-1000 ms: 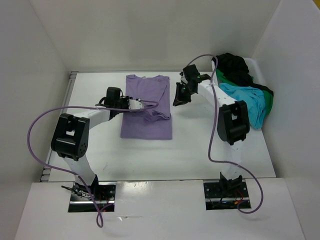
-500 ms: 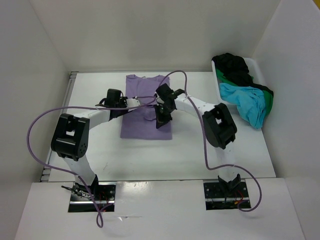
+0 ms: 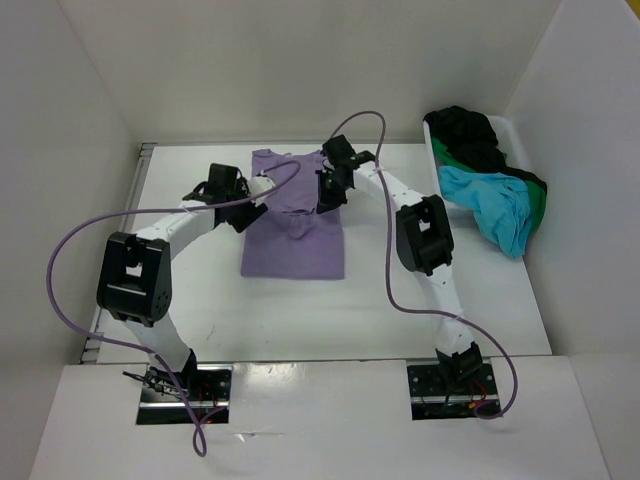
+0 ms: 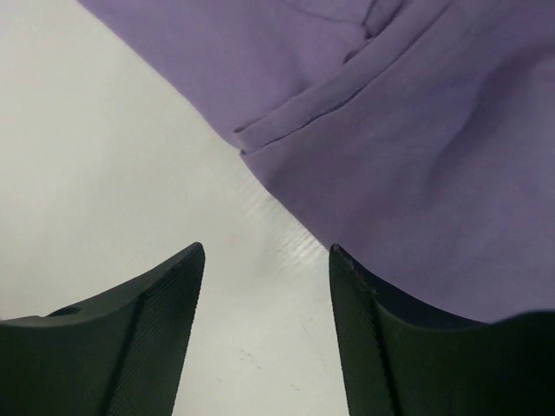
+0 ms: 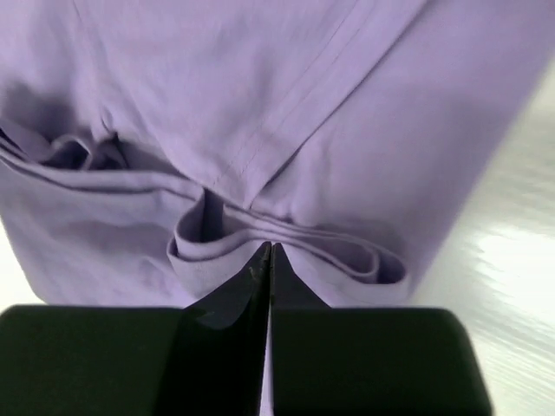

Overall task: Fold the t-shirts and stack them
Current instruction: Fold the folded rectangular tshirt in 1/3 of the way

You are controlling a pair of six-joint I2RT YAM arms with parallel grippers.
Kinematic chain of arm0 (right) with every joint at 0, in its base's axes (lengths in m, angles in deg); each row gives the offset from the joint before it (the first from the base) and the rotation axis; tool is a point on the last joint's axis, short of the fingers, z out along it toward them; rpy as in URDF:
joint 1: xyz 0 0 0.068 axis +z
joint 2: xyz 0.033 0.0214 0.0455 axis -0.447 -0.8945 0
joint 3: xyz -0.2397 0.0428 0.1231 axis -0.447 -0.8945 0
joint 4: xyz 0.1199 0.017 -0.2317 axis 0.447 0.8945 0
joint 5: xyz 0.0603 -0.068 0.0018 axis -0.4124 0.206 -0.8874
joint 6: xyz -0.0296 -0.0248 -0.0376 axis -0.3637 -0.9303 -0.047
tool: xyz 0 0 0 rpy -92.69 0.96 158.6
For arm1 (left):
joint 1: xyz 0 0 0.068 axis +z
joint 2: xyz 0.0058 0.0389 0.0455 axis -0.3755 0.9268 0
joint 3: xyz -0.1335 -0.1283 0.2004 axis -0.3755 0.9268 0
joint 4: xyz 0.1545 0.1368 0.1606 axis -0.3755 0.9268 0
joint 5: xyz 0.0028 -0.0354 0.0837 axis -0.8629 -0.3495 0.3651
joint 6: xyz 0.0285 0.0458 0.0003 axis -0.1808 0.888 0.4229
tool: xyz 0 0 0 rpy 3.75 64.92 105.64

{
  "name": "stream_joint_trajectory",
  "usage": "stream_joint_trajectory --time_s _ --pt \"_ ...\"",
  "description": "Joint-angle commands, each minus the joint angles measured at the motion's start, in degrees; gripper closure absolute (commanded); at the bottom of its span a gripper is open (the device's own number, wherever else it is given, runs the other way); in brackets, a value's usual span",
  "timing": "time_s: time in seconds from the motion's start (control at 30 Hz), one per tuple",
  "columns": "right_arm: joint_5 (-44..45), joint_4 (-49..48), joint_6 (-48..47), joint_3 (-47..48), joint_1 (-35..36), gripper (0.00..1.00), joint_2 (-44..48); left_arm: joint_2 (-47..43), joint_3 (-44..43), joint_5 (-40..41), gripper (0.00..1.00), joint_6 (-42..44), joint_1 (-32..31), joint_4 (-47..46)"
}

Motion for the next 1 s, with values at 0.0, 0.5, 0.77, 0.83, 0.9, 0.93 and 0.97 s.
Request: stream_joint_trajectory --time_s 0.0,0.5,0.77,0.83,0.9,0.93,0.97 --pt "1.63 2.37 -0.97 3.79 -1.4 0.9 1.08 -1.82 -6.4 -10.1 0.32 -6.88 1.96 7.58" --pt "1.45 -1.5 -4.93 -9.49 -5.97 0.52 10.93 -3.04 -17.76 -32.71 0.11 -3.3 15.15 36.24" --pt "0.32 -2.19 -4.93 -10.27 -6.5 0.53 11.89 3.89 -17.15 -28.43 0.11 14.82 19.19 54.27" --pt "0.31 -2.9 -5.46 -11.5 -6.5 0.52 13.64 4.87 -18.81 -30.78 0.08 13.07 21.04 53.31" --pt "0.31 -3.43 -5.46 -12.56 -6.5 0.5 14.53 4.34 -21.26 -33.07 0.07 5.82 18.78 50.33" --pt "0.31 -4.04 -5.46 -13.43 -6.5 0.5 14.54 3.64 -24.15 -33.08 0.05 3.07 17.37 46.84" --pt "0.31 -4.57 -5.46 -14.14 -6.5 0.5 15.06 3.64 -25.66 -33.08 0.04 0.08 16.13 45.06"
